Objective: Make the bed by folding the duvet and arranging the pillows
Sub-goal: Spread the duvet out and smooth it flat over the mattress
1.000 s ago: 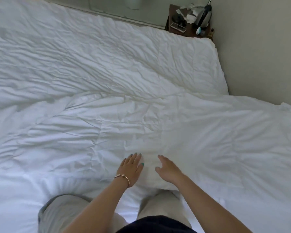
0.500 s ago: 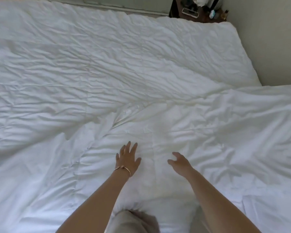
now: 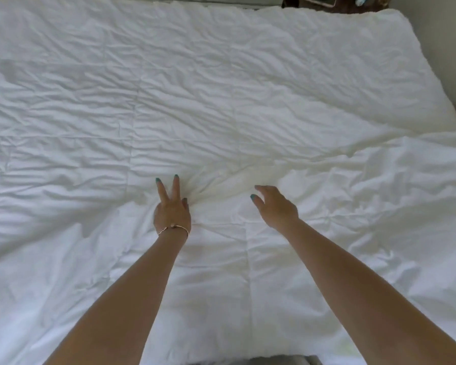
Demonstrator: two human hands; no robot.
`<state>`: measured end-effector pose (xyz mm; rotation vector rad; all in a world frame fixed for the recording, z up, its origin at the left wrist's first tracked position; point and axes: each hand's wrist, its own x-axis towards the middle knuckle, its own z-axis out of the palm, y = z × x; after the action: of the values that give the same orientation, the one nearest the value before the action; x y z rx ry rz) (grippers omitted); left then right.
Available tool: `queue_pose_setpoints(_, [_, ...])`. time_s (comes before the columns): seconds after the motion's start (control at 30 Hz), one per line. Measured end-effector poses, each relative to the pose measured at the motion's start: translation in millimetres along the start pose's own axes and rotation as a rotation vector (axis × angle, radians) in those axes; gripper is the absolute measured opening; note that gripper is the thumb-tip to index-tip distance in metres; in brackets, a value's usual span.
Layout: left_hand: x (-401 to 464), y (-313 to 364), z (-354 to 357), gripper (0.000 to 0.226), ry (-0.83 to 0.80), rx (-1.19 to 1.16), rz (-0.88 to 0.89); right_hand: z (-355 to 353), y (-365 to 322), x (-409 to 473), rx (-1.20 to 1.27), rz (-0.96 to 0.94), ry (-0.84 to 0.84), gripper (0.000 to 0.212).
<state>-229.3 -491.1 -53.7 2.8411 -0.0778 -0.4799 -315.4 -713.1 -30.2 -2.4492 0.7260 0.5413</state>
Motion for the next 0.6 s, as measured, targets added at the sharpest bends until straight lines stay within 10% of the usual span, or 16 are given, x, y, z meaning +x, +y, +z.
queue_pose_setpoints(0.13, [30.4,-13.7,16.6,0.068,0.102,0.023,-0.117,-19.6,10.7,66.8,-0.114,0.0,0.246,0.049])
queue_pose_setpoints(0.3, [55.3,-24.2,38.0,0.069,0.043,0.046,-0.272,-1.7,28.8,121.6,-0.146,-0.009,0.131,0.067])
queue_pose_setpoints(0.47, [62.8,-62.7,34.5,0.04,0.135,-0.25,-0.006,28.4,40.6,119.8,-0.115,-0.128,0.399,0.02])
queue_pose_setpoints(0.6, [91.7,-55.0,-34.1,0.038,0.435,-0.223,0.148,-23.2,26.8,128.1,0.196,-0.224,0.614,0.026])
